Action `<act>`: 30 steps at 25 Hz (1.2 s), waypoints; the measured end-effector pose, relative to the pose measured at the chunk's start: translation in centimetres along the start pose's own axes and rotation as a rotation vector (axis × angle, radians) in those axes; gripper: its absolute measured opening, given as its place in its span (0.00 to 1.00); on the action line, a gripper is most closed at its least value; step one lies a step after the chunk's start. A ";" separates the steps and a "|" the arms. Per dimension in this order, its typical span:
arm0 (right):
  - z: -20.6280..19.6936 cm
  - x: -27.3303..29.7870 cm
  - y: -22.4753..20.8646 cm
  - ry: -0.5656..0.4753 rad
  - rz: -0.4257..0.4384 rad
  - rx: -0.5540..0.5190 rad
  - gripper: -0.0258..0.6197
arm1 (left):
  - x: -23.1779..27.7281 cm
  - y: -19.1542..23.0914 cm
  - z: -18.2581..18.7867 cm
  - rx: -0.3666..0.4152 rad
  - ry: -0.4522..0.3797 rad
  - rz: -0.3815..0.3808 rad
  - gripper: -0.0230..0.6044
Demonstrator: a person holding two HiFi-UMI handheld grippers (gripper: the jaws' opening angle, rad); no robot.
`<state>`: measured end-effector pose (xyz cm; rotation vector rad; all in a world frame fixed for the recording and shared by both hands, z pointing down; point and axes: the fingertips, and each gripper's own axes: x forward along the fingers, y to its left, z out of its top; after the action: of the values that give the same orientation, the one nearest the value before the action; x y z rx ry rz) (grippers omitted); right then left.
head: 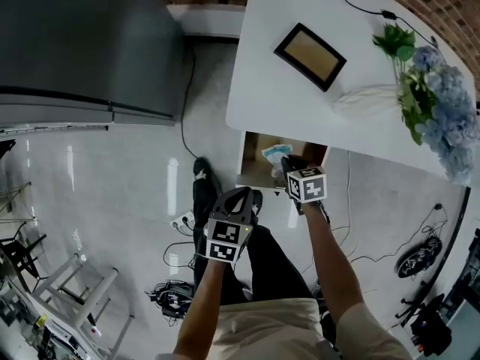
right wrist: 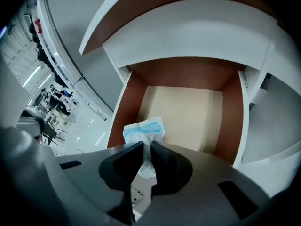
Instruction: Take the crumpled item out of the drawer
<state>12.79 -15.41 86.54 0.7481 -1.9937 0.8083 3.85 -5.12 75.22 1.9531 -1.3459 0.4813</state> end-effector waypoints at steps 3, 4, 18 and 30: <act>0.0 -1.9 0.3 -0.016 -0.025 0.029 0.15 | -0.9 -0.8 0.9 0.022 -0.001 -0.014 0.06; 0.3 -2.6 0.7 -0.029 -0.026 0.036 0.15 | -1.2 -1.0 1.2 0.029 -0.001 -0.018 0.06; 2.4 -12.5 4.5 -0.199 -0.028 0.147 0.15 | -4.1 -5.2 5.2 0.080 -0.009 -0.078 0.06; 3.5 -21.2 8.9 -0.327 0.027 0.183 0.15 | -8.5 -7.5 8.8 0.148 -0.050 -0.071 0.06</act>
<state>14.52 -8.26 64.48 1.0154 -2.2416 0.9420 6.70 -4.43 61.16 2.1391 -1.2990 0.5136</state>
